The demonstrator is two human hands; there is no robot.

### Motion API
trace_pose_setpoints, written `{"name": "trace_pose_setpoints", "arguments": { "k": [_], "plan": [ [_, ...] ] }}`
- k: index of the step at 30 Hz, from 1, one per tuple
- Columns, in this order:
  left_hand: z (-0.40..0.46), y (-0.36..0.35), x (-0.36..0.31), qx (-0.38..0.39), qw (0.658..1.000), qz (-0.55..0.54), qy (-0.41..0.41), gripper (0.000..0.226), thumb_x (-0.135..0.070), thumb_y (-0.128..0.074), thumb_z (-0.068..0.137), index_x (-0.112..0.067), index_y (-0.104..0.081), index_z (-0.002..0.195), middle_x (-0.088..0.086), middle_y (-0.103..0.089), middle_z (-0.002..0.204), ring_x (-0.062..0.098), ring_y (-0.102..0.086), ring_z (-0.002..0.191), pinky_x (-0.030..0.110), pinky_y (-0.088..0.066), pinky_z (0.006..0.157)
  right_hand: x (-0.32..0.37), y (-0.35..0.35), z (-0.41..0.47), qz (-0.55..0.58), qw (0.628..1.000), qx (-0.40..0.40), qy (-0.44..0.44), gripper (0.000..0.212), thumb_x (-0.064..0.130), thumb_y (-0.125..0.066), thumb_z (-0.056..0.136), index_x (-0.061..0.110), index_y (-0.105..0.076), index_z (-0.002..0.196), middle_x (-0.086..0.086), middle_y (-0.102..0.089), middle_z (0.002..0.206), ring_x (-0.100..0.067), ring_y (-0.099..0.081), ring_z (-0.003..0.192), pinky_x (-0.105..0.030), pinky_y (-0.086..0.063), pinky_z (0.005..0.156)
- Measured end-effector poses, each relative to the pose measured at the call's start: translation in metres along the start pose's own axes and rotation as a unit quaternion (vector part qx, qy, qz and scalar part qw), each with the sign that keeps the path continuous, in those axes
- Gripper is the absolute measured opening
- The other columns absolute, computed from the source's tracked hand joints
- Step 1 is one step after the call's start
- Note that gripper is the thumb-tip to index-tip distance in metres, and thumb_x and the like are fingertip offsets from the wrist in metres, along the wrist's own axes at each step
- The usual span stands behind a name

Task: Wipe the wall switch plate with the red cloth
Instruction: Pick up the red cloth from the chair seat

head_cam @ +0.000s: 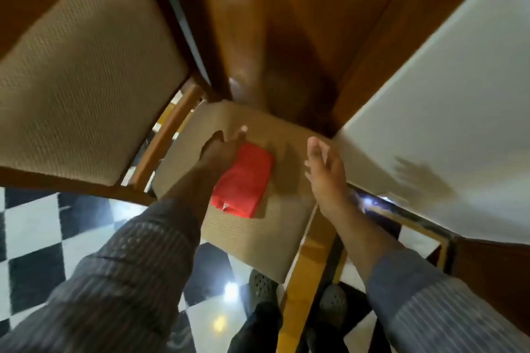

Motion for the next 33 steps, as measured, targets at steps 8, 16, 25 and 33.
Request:
{"name": "trace_pose_setpoints", "arguments": {
  "k": [8,16,25,33],
  "plan": [
    [0.077,-0.045,0.094,0.008,0.990,0.126,0.063,0.069,-0.046,-0.073,0.088,-0.003,-0.052,0.138,0.021,-0.064,0.134,0.041,-0.061,0.123,0.043,-0.051,0.102,-0.084,-0.099,0.068,-0.081,0.989,0.045,-0.116,0.049,0.057,-0.059,0.092,0.012,-0.069,0.107,-0.006,-0.074,0.100,-0.024,-0.070,0.089,-0.031,-0.055,0.070],
    [0.085,-0.041,0.105,0.077,0.992,-0.065,0.077,0.034,-0.031,-0.075,0.091,-0.013,-0.068,0.119,0.007,-0.074,0.107,0.025,-0.071,0.097,0.039,-0.059,0.089,-0.103,-0.131,0.089,0.046,0.986,0.012,-0.160,0.025,0.005,-0.069,0.088,0.008,-0.069,0.113,-0.011,-0.074,0.103,-0.026,-0.071,0.092,-0.039,-0.059,0.082],
    [0.021,-0.050,0.051,0.143,0.968,-0.197,0.055,0.007,-0.019,-0.065,0.098,-0.025,-0.069,0.100,-0.006,-0.081,0.091,0.013,-0.075,0.087,0.031,-0.058,0.075,-0.055,-0.045,0.054,0.041,0.991,0.027,-0.121,0.016,0.015,-0.064,0.095,0.028,-0.063,0.103,0.000,-0.072,0.104,-0.015,-0.070,0.090,-0.032,-0.058,0.074],
    [-0.074,-0.094,-0.044,0.201,0.956,-0.212,-0.024,0.015,-0.018,-0.062,0.100,-0.020,-0.067,0.114,0.001,-0.080,0.101,0.015,-0.077,0.086,0.027,-0.059,0.065,0.010,0.086,-0.009,0.059,0.996,-0.057,-0.036,0.016,0.017,-0.061,0.098,0.031,-0.059,0.106,-0.002,-0.071,0.108,-0.021,-0.070,0.095,-0.043,-0.061,0.082]
  ]
}}
Point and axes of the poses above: each hand's wrist, its own z-axis towards the middle knuckle, its own y-axis out of the back of the hand, x = y × z, the point moved 1 cm from there along z, towards the middle knuckle
